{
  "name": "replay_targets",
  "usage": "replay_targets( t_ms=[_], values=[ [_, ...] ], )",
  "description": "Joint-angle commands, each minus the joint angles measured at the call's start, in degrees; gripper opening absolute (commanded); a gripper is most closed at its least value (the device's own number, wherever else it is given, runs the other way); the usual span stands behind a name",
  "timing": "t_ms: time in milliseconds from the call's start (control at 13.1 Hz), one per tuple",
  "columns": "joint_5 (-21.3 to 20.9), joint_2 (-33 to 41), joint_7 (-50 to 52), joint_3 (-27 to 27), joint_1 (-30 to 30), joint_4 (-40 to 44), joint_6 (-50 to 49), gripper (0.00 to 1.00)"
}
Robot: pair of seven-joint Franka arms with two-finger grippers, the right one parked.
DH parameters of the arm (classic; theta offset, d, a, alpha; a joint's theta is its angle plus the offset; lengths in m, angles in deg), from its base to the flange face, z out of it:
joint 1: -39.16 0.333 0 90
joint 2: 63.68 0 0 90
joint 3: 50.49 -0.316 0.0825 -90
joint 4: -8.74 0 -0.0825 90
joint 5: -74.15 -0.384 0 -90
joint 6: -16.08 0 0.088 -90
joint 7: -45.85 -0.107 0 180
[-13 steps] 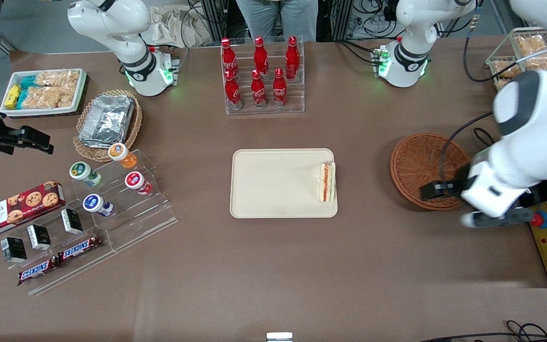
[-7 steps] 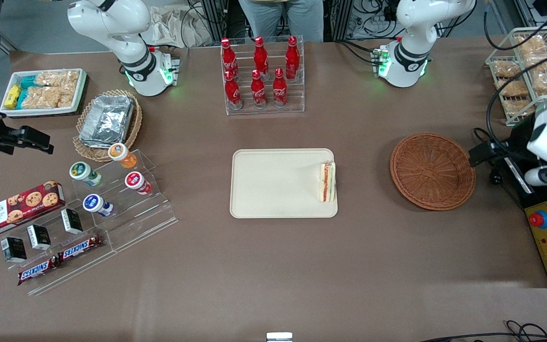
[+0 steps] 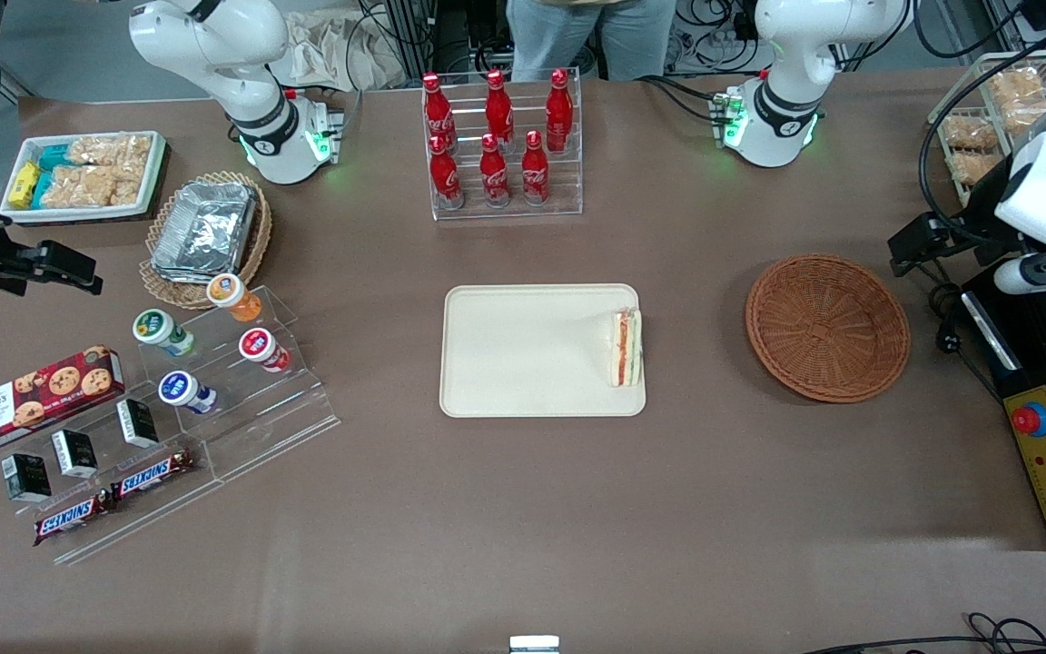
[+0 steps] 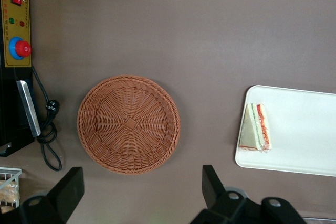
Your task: Place sandwich from basket to tray
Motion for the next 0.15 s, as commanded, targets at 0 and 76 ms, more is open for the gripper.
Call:
replay_targets(
  t_ms=[0,76],
  values=[
    [1.15,0.73,-0.40,-4.98,-4.23,-0.94,0.42,1.00],
    [2.02,-0.14,-0.48,-4.99,-3.88,0.03,0.51,1.00]
  ],
)
